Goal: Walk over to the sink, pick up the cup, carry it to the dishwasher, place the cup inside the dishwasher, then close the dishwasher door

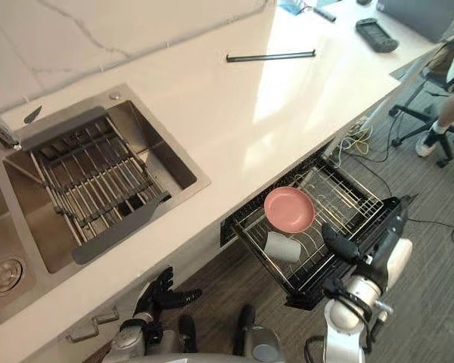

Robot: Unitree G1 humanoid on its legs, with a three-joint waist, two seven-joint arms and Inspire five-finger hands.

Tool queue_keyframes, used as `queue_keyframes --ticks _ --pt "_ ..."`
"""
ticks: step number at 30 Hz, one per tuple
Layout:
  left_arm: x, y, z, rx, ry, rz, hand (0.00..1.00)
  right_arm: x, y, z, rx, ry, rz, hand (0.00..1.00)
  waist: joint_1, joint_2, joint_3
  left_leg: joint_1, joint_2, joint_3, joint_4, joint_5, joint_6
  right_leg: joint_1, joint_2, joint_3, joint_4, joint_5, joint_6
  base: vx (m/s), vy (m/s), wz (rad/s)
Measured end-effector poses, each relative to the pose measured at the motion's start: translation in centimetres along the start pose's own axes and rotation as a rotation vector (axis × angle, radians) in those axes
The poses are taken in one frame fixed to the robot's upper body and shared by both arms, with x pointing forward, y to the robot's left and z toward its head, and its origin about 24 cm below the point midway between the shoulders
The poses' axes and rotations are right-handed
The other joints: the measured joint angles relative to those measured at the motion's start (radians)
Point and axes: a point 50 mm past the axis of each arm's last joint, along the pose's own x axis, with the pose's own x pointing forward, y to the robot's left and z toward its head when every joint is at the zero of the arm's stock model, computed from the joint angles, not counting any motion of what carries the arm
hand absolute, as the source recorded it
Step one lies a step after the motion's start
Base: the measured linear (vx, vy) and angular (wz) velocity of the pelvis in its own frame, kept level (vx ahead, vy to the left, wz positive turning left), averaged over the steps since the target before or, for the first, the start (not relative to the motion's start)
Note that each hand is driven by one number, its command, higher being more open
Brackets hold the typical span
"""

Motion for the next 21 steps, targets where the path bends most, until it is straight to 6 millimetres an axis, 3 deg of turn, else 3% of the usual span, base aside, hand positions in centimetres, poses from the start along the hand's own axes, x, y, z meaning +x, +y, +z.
queue_keyframes --ticks 3,8,15,21 --pt "-0.2 0.5 -0.5 0.009 0.015 0.015 1.0 -0.8 -2.1 -2.1 0.039 0.107 -0.029 1.0 -0.007 -0.003 -0.01 0.031 0.016 0.043 0.002 -0.013 0.001 0.027 0.002 -0.001 0.003 -0.008 0.0 -0.06 -0.023 -0.01" --pt "-1.4 1.7 -1.5 0.0 0.011 0.047 1.0 -1.8 -3.7 -5.2 0.135 0.256 -0.06 1.0 -0.014 0.002 -0.049 0.053 0.024 0.066 0.008 -0.019 -0.004 0.038 0.004 0.006 0.013 -0.017 0.001 -0.01 -0.012 -0.09" --pt "-2.3 2.2 -2.6 -0.009 0.026 0.049 1.0 -3.3 -3.3 -8.2 0.174 0.407 -0.043 1.0 -0.005 0.013 -0.062 0.066 0.028 0.074 0.029 -0.032 -0.012 0.053 -0.001 0.009 0.033 -0.03 0.007 0.01 0.0 -0.02" --pt "-2.2 2.1 -2.5 -0.014 0.024 0.046 1.0 -3.6 -2.8 -9.2 0.34 0.467 -0.006 1.0 0.004 0.021 -0.059 0.054 0.041 0.08 0.068 -0.051 -0.015 0.042 -0.004 0.009 0.064 -0.05 0.005 -0.01 -0.009 0.01"
